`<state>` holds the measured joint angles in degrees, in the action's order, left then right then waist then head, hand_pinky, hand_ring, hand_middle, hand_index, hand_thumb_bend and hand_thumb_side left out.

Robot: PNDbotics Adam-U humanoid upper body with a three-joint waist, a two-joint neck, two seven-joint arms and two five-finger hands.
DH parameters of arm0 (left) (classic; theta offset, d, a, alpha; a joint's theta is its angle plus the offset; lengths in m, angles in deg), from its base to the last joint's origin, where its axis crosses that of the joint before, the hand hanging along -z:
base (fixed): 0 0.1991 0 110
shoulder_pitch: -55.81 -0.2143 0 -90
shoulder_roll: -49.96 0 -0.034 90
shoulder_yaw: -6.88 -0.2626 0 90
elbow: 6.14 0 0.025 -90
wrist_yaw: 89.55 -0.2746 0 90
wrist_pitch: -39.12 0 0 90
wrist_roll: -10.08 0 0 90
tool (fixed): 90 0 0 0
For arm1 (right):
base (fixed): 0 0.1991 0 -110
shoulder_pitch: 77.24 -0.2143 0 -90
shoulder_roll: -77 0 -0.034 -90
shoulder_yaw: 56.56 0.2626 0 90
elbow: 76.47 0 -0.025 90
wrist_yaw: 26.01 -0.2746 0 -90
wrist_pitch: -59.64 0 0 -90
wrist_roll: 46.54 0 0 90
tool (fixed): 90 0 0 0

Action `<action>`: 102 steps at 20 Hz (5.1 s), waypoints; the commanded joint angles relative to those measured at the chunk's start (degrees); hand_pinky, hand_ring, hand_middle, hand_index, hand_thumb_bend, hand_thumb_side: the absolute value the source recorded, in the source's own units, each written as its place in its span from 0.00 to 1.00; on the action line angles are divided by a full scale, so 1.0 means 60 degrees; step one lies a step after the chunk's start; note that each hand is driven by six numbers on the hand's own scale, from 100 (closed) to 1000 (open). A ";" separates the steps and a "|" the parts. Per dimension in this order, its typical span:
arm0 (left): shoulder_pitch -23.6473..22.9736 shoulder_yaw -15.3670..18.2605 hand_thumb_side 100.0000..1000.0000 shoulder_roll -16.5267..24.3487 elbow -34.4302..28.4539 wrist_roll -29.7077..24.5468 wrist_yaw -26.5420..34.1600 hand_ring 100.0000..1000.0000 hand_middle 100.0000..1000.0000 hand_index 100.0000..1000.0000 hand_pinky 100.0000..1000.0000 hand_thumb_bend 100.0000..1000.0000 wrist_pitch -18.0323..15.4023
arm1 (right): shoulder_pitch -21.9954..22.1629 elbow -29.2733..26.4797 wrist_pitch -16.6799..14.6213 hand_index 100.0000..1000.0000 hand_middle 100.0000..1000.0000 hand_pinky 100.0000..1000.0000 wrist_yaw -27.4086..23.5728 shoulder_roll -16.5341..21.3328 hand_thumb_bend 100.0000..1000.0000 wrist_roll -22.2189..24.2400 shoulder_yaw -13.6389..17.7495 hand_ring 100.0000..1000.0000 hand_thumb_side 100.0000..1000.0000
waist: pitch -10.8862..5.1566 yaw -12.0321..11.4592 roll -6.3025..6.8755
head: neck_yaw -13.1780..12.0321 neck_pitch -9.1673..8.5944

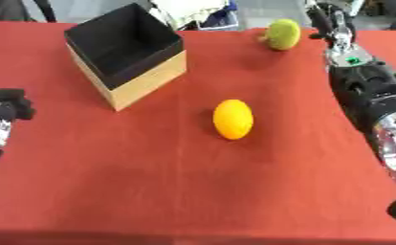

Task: Pick up objects on the table and place them in the box.

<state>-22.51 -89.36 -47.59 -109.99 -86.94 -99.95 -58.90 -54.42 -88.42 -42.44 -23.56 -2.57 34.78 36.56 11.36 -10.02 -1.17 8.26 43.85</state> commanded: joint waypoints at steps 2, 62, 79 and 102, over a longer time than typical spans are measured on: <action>0.0147 0.0013 0.59 0.0070 -0.0158 -0.0004 -0.0034 0.58 0.55 0.74 0.61 0.00 -0.0018 | -0.0163 -0.0482 0.0107 0.87 0.87 0.73 0.1197 0.0232 0.00 -0.0176 -0.0070 0.88 0.48 | -0.0093 -0.0064 0.0006 | 0.0079 0.0045; 0.0266 0.0035 0.61 0.0026 -0.0237 -0.0051 -0.0198 0.58 0.55 0.74 0.61 0.00 -0.0074 | 0.0105 -0.1487 0.1632 0.43 0.40 0.64 0.6524 0.0387 0.00 -0.0961 0.0383 0.68 0.00 | 0.0581 -0.0440 0.0069 | 0.0628 -0.0734; 0.0230 0.0036 0.61 -0.0004 -0.0205 -0.0058 -0.0151 0.58 0.55 0.74 0.61 0.00 -0.0067 | -0.0182 -0.3497 0.0898 0.33 0.31 0.61 0.7240 -0.0119 0.00 -0.0685 0.0388 0.63 0.00 | 0.0427 -0.0402 0.0057 | 0.0607 -0.0605; 0.0256 0.0038 0.62 -0.0009 -0.0193 -0.0075 -0.0174 0.58 0.55 0.74 0.62 0.00 -0.0069 | -0.0056 -0.2447 0.1697 0.97 0.98 0.83 0.9129 -0.0180 0.11 0.0419 0.0540 0.93 0.24 | 0.0453 -0.0486 -0.0024 | 0.0726 -0.0579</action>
<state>-21.49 -89.35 -48.10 -110.35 -87.35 -100.93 -59.25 -53.27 -103.88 -33.45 30.17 -5.56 37.65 39.74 15.10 -13.00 -1.48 12.39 40.30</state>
